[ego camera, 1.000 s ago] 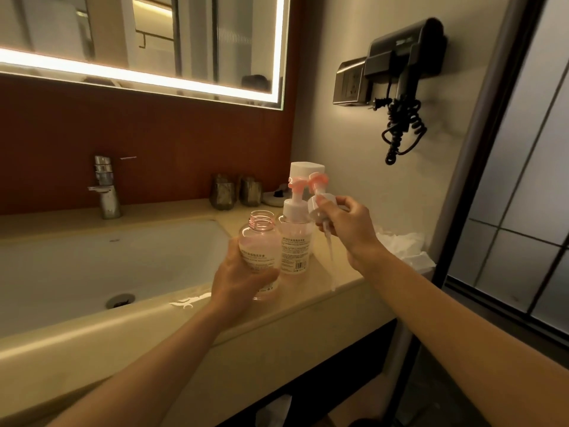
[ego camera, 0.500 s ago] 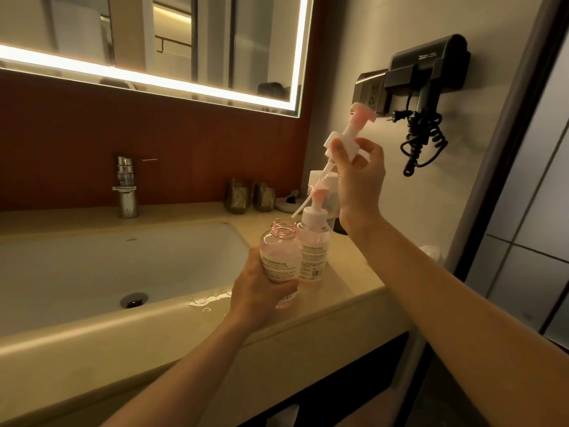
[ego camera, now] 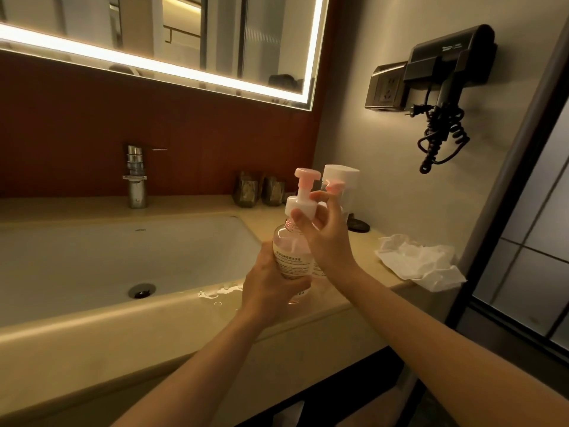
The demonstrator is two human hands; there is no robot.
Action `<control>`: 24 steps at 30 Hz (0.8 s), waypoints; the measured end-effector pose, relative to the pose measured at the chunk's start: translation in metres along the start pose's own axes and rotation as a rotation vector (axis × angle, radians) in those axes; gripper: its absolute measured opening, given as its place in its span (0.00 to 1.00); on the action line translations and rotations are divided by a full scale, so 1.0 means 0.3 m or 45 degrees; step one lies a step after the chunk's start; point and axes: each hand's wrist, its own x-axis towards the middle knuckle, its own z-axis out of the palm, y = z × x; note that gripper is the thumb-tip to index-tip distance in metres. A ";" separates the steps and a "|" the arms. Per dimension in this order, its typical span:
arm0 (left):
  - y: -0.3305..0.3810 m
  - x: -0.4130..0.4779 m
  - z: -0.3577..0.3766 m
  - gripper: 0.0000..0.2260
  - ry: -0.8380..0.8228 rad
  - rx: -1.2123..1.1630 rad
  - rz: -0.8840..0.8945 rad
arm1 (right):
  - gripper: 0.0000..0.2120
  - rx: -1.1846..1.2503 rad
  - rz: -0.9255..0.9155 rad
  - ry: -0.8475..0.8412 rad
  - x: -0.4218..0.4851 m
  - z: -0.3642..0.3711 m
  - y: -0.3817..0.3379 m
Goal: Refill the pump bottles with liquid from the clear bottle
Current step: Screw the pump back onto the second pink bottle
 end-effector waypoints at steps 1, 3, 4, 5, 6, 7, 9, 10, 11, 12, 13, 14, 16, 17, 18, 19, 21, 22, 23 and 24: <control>-0.001 0.000 0.001 0.31 0.003 -0.004 0.004 | 0.20 -0.002 0.006 -0.008 -0.007 0.001 0.004; 0.001 -0.002 0.001 0.31 0.002 -0.011 0.012 | 0.19 -0.011 0.017 -0.027 -0.024 -0.001 0.010; 0.000 -0.001 0.003 0.31 0.001 -0.013 0.019 | 0.19 -0.023 0.018 -0.036 -0.031 -0.003 0.016; 0.001 -0.002 0.004 0.32 0.000 -0.016 0.026 | 0.19 -0.034 0.018 -0.043 -0.037 -0.005 0.020; 0.003 -0.002 0.003 0.32 -0.001 -0.017 0.032 | 0.19 -0.038 0.016 -0.048 -0.042 -0.005 0.023; 0.004 -0.002 0.003 0.32 -0.002 -0.018 0.038 | 0.20 -0.033 0.013 -0.049 -0.045 -0.005 0.024; 0.006 -0.003 0.002 0.32 -0.007 -0.024 0.035 | 0.21 -0.037 0.002 -0.037 -0.053 -0.003 0.031; 0.006 -0.003 0.001 0.33 -0.008 -0.025 0.033 | 0.22 -0.054 -0.013 -0.024 -0.056 -0.001 0.033; 0.005 -0.003 0.001 0.33 -0.008 -0.024 0.033 | 0.22 -0.071 -0.030 -0.009 -0.059 -0.001 0.035; 0.004 -0.004 0.000 0.33 -0.007 -0.019 0.031 | 0.21 -0.083 -0.045 0.010 -0.058 -0.001 0.031; 0.004 -0.004 -0.001 0.32 -0.004 -0.014 0.029 | 0.20 -0.094 -0.048 0.033 -0.052 -0.001 0.027; 0.003 -0.004 -0.001 0.32 -0.003 -0.011 0.023 | 0.19 -0.101 -0.042 0.054 -0.043 -0.004 0.017; 0.000 -0.002 0.000 0.32 0.000 -0.006 0.012 | 0.17 -0.105 -0.030 0.034 -0.022 -0.012 -0.002; 0.000 -0.002 0.001 0.32 0.001 -0.003 0.009 | 0.17 -0.102 -0.025 -0.021 -0.016 -0.015 -0.010; 0.001 -0.001 0.001 0.32 0.003 0.000 0.008 | 0.16 -0.102 -0.019 -0.088 -0.015 -0.016 -0.016; 0.002 0.000 0.000 0.32 0.005 0.001 0.008 | 0.15 -0.101 -0.011 -0.137 -0.018 -0.016 -0.016; 0.005 0.000 0.001 0.32 0.003 -0.004 0.008 | 0.14 -0.099 0.004 -0.142 -0.029 -0.018 -0.007; 0.006 -0.001 0.001 0.32 0.001 -0.005 0.010 | 0.14 -0.130 -0.024 -0.101 -0.033 -0.018 -0.002; 0.005 -0.002 0.001 0.32 -0.001 -0.003 0.012 | 0.14 -0.195 -0.075 -0.044 -0.036 -0.018 0.004; 0.005 -0.002 0.001 0.32 -0.003 -0.002 0.014 | 0.14 -0.264 -0.124 0.012 -0.036 -0.019 0.009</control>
